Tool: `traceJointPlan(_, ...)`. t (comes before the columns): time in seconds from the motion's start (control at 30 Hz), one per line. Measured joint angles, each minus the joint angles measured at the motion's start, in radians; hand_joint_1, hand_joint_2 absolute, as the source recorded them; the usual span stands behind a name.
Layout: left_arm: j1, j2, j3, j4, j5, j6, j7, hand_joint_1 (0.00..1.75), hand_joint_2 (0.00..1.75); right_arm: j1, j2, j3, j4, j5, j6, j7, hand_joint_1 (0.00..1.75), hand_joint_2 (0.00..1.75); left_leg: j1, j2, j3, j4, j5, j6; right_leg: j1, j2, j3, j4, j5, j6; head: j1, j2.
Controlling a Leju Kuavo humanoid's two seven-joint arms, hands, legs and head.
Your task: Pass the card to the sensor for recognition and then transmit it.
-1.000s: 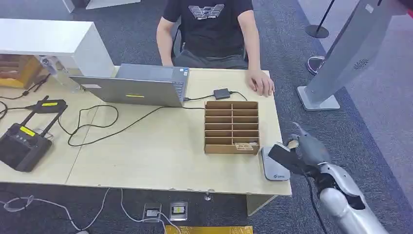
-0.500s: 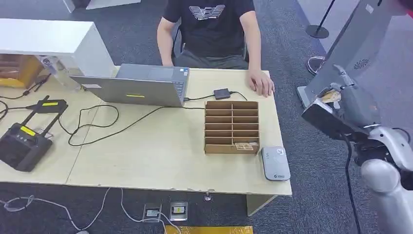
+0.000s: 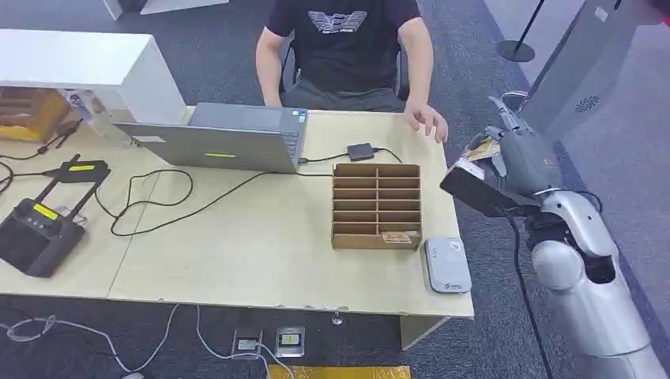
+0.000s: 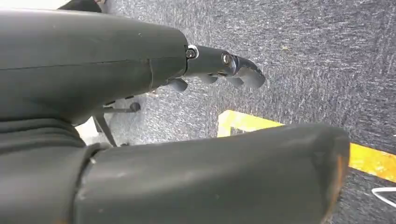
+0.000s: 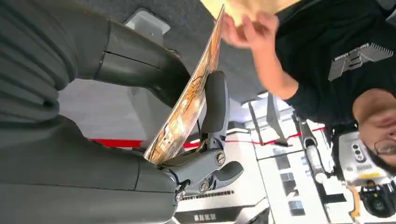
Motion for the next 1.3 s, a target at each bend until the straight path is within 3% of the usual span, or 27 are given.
traceJointPlan(0.3,-0.004,0.000,-0.008,0.000,-0.022,-0.013,0.004,0.00,0.00,-0.095,0.117,0.070,0.216,0.071,-0.038,-0.031,1.75,1.75,0.000,0.000,0.000,0.000,0.000,0.000,0.000,-0.001,0.000,0.000,0.000,0.000,0.000,0.000)
traceJointPlan(0.53,-0.005,0.000,-0.018,0.000,-0.029,-0.014,0.004,0.00,0.00,-0.137,0.170,0.090,0.327,0.087,-0.050,-0.032,1.75,1.75,0.000,0.000,0.000,0.000,0.000,0.000,0.000,0.000,-0.001,0.000,0.000,0.000,0.000,0.000)
traceJointPlan(1.3,-0.005,0.007,-0.033,0.000,-0.052,-0.031,-0.007,0.00,0.00,-0.151,0.186,0.091,0.416,0.137,-0.068,-0.014,1.75,1.75,0.000,0.000,0.000,0.000,0.000,0.000,0.000,0.000,-0.001,0.000,0.000,0.000,0.000,0.000)
